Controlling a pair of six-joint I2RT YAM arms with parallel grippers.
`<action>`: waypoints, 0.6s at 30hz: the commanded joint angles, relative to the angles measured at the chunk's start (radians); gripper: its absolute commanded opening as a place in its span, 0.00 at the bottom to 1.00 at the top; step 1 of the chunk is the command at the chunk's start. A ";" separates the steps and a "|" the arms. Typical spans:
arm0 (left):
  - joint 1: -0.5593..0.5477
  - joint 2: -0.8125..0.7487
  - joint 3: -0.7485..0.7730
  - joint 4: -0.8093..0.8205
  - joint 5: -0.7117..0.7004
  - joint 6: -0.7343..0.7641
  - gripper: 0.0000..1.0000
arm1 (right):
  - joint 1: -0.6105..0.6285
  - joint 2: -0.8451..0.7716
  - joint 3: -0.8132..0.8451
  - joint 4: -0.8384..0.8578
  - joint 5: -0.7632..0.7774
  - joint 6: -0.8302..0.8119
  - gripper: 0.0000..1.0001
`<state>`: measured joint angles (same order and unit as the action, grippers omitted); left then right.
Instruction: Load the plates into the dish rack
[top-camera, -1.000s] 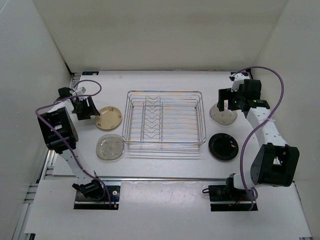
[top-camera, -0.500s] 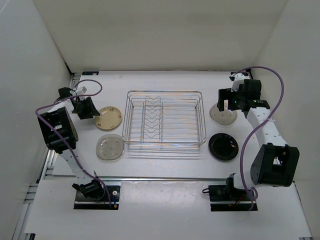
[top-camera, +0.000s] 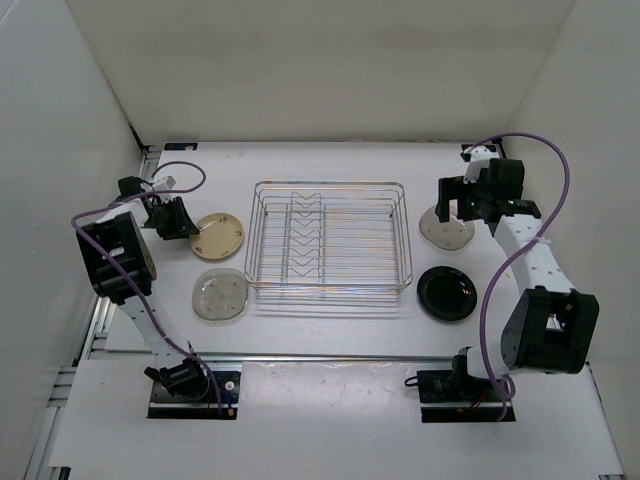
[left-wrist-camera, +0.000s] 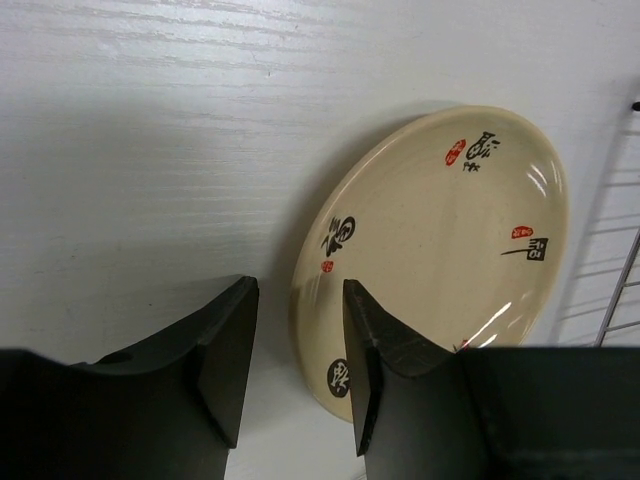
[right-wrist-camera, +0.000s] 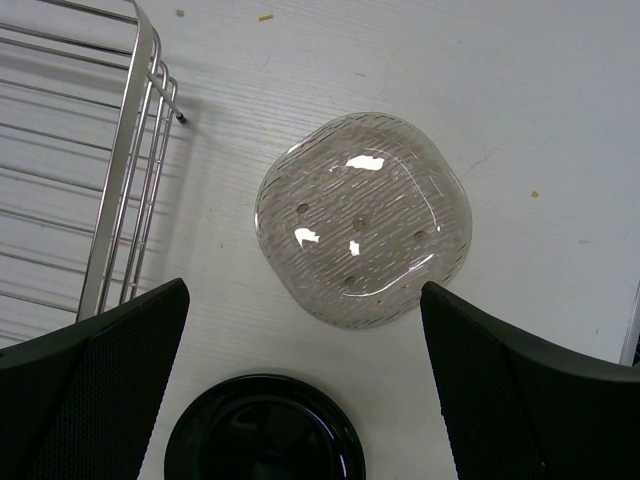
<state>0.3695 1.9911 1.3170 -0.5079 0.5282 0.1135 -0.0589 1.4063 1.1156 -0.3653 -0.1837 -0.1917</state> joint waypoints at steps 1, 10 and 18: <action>0.000 0.008 0.031 -0.012 0.036 0.026 0.48 | -0.007 -0.041 0.003 0.023 -0.010 -0.009 1.00; -0.009 0.028 0.050 -0.040 0.036 0.045 0.42 | -0.007 -0.041 0.003 0.023 0.000 -0.009 1.00; -0.018 0.048 0.068 -0.070 0.036 0.063 0.34 | -0.007 -0.041 0.003 0.023 0.000 -0.009 1.00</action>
<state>0.3584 2.0262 1.3571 -0.5514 0.5430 0.1497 -0.0616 1.3975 1.1156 -0.3653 -0.1829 -0.1917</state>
